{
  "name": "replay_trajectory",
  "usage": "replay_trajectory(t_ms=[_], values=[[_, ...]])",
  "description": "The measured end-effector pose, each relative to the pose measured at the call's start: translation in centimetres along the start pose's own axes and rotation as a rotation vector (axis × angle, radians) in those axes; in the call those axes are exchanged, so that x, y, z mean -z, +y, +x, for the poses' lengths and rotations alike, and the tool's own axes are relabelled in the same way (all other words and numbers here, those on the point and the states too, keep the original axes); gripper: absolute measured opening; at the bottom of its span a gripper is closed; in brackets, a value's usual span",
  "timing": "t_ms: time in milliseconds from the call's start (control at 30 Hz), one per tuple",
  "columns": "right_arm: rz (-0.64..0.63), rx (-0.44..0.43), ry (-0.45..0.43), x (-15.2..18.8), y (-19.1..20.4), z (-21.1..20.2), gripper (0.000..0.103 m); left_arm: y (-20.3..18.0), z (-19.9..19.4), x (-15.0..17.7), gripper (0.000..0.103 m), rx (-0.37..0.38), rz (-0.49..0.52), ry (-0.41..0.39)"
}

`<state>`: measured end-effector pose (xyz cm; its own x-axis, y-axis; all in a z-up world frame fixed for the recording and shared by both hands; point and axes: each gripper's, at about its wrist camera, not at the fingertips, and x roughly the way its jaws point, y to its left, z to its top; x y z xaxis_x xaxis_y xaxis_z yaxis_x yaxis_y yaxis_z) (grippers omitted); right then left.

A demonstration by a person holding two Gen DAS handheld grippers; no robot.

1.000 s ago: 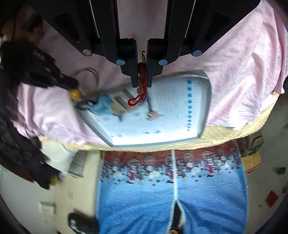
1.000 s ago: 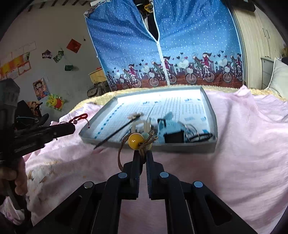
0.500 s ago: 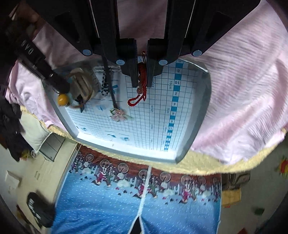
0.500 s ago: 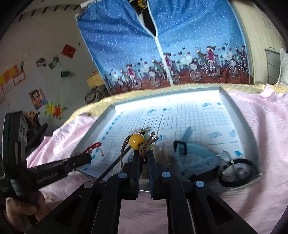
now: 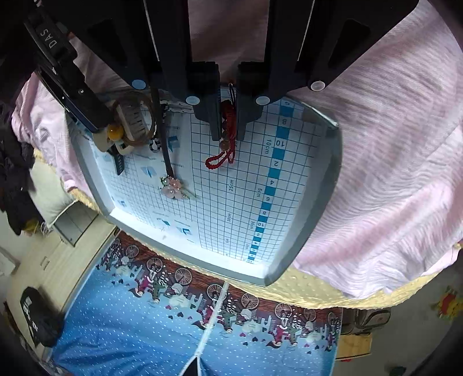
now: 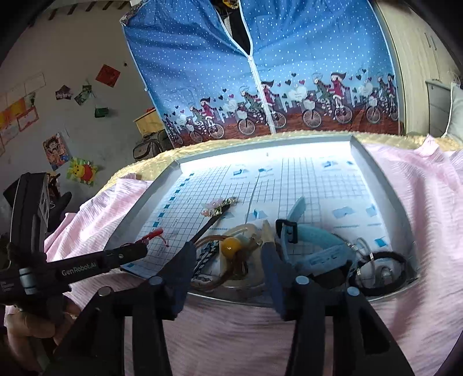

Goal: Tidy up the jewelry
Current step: 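Release the red cord in the tray with the left tool while the right tool releases the hair tie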

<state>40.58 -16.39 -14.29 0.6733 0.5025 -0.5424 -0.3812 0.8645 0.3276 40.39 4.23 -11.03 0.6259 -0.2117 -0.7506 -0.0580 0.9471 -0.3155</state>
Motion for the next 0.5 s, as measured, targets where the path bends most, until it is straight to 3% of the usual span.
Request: replay_trajectory(t_ms=[33,100,167,233,333,400,433,500], values=[[-0.009,0.004,-0.011,-0.1,0.1,-0.4,0.047,0.0,-0.2,-0.1,0.007,-0.001,-0.007,-0.010],[-0.037,0.034,-0.035,-0.4,0.3,-1.1,0.055,0.1,-1.3,-0.1,0.019,-0.008,-0.008,-0.051],[-0.060,0.051,-0.061,-0.6,0.5,-1.8,0.062,-0.1,-2.4,0.0,0.053,-0.011,0.000,-0.087],[-0.076,0.063,-0.086,-0.9,0.6,-2.9,0.066,-0.5,-4.3,0.2,0.064,-0.011,0.018,-0.144],[-0.087,0.082,-0.137,-1.4,0.8,-5.1,0.078,-1.7,-6.0,0.1,0.066,-0.011,0.059,-0.191],[-0.092,0.091,-0.165,-1.7,1.0,-6.3,0.084,-2.4,-7.9,0.5,0.082,-0.015,0.089,-0.232],[-0.097,0.095,-0.183,-1.9,1.2,-7.2,0.091,-2.9,-8.2,0.5,0.100,-0.017,0.097,-0.251],[-0.108,0.098,-0.207,-2.0,1.5,-8.5,0.102,-3.7,-10.3,1.1,0.102,-0.021,0.112,-0.327]])
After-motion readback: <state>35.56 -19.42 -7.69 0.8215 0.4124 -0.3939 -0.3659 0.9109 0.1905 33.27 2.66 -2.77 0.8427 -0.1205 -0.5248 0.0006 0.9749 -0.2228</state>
